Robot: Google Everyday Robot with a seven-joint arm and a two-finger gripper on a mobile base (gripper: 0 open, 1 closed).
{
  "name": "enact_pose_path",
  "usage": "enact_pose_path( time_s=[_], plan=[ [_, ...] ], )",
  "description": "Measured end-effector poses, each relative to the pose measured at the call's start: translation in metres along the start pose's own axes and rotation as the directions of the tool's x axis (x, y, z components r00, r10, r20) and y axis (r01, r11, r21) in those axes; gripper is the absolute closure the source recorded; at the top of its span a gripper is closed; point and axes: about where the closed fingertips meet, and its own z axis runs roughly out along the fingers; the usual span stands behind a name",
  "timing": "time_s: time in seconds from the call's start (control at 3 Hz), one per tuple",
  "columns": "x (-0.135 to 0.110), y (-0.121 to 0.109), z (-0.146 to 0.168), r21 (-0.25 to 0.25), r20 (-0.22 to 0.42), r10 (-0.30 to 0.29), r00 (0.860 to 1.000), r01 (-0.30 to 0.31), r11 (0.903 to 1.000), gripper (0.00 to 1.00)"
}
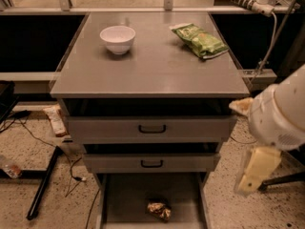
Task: Pick orange can from bottom drawer and place on counter
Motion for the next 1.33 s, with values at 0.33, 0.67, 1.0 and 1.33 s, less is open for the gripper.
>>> enact_pose_path(
  time_s=[0.33,0.67,1.0,1.33],
  plan=[
    [0.014,0.027,0.059,-0.006,0.052,-0.035,0.998,0.036,0.9993,0.0],
    [0.03,0.022,0.122,-0.001,0.076,-0.014,0.997,0.014,0.9999,0.0],
    [0.028,0.013,0.121,0.033,0.085,-0.015,0.996,0.012,0.9994,0.0],
    [0.028,0.014,0.122,0.031,0.084,-0.015,0.996,0.012,0.9994,0.0]
  ],
)
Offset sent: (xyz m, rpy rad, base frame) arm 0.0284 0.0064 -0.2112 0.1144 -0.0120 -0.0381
